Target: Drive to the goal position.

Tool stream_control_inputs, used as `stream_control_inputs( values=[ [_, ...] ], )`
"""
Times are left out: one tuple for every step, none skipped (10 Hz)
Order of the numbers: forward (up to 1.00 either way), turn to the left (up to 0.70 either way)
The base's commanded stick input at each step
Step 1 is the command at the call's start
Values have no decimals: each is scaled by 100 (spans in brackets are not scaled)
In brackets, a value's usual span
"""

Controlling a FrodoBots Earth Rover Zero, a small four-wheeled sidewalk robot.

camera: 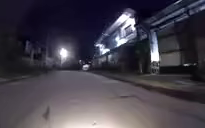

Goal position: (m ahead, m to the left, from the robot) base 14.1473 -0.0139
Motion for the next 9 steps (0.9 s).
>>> stream_control_inputs(
  values=[
    [50,0],
    [50,0],
    [50,0],
    [50,0],
    [50,0],
    [50,-6],
    [50,-29],
    [50,-50],
    [50,-37]
  ],
)
